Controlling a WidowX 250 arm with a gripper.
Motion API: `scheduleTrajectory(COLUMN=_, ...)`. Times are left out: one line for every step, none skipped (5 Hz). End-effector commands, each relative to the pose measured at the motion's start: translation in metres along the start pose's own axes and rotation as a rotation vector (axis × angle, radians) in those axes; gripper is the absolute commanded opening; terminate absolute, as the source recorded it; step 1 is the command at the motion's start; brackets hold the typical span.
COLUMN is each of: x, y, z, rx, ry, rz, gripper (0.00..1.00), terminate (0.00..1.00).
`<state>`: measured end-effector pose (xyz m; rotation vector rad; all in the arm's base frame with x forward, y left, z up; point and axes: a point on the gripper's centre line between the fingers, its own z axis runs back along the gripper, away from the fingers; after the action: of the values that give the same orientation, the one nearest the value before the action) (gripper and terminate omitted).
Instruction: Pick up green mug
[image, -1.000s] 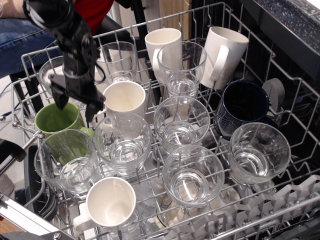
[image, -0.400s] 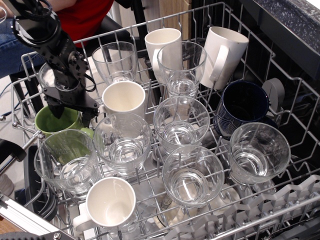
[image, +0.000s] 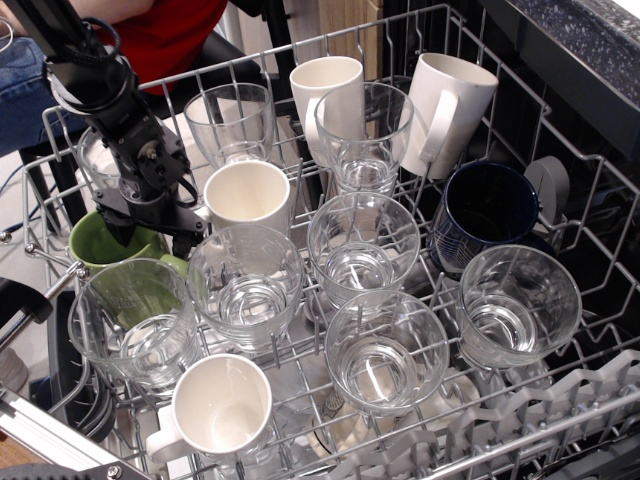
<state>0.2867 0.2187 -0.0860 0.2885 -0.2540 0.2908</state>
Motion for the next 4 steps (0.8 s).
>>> scheduleTrajectory(x=0.002, y=0.006, z=0.007, rx=0.011, ry=-0.002, rz=0.036, gripper=0.00, terminate=0.00)
scheduleTrajectory(x=0.002, y=0.005, z=0.008, rx=0.008, ry=0.003, rz=0.047, gripper=0.00, terminate=0.00)
scheduleTrajectory(x=0.004, y=0.004, z=0.012, rx=0.012, ry=0.030, rz=0.092, gripper=0.00, terminate=0.00)
scheduleTrajectory(x=0.017, y=0.002, z=0.029, rx=0.004, ry=0.080, rz=0.109, gripper=0.00, terminate=0.00)
